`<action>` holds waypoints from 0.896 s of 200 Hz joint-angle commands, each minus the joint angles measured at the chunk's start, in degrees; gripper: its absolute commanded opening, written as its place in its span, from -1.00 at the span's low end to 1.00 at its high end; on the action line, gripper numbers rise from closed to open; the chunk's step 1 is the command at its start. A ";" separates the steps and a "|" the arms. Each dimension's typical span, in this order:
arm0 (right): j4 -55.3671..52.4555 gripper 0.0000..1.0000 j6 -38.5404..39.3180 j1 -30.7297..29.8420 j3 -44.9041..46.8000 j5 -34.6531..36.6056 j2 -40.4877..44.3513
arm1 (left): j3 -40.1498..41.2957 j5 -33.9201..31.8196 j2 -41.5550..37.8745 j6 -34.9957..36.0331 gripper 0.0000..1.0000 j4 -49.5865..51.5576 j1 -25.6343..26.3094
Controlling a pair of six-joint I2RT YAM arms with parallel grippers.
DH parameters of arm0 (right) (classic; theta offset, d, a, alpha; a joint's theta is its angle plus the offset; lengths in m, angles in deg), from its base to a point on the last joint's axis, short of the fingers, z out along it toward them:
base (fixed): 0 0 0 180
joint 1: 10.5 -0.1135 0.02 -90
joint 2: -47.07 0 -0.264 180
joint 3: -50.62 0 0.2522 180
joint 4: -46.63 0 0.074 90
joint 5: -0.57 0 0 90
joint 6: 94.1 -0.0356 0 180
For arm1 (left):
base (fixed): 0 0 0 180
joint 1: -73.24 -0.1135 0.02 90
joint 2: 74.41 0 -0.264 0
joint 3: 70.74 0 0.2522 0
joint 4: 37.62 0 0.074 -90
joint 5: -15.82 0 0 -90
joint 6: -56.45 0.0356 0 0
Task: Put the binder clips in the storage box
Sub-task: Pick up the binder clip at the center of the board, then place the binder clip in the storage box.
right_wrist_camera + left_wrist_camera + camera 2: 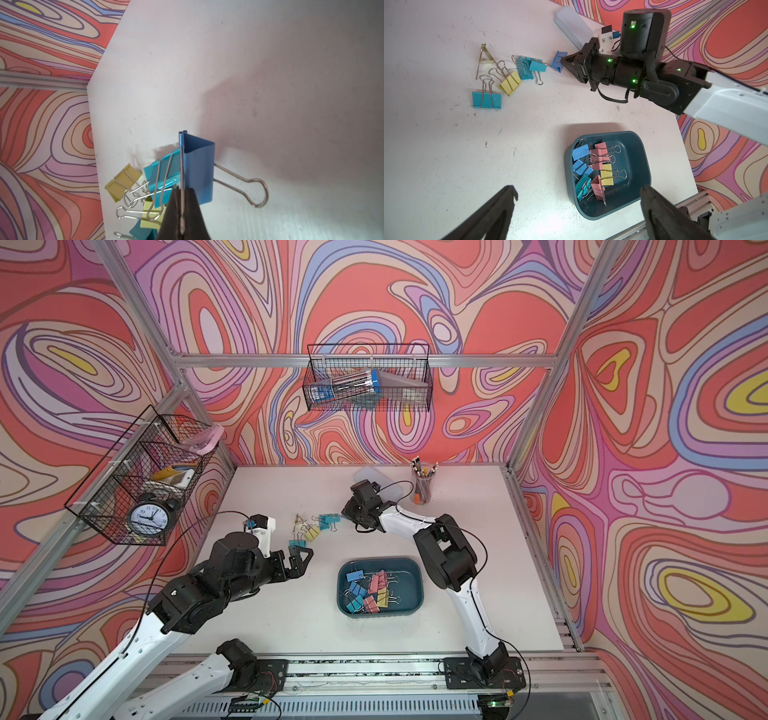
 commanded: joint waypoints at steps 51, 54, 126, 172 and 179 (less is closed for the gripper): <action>-8.43 -1.00 13.46 -0.18 14.49 -0.08 27.70 | 1.35 -0.49 0.75 0.31 0.98 -2.46 -0.38; -8.99 -1.00 13.81 -0.27 15.28 -0.14 28.93 | 1.44 -0.50 0.78 0.47 0.98 -2.55 -0.38; -32.47 -1.00 20.18 -1.08 30.22 -4.46 52.51 | 2.86 -0.77 1.53 5.76 0.98 -6.64 -0.38; -36.91 -1.00 19.56 -1.22 38.84 -3.10 53.90 | 3.22 1.23 3.25 5.94 0.98 -9.11 -0.37; -35.82 -1.00 19.13 -1.25 40.10 -3.11 53.67 | 3.30 1.35 3.25 5.90 0.98 -9.09 -0.38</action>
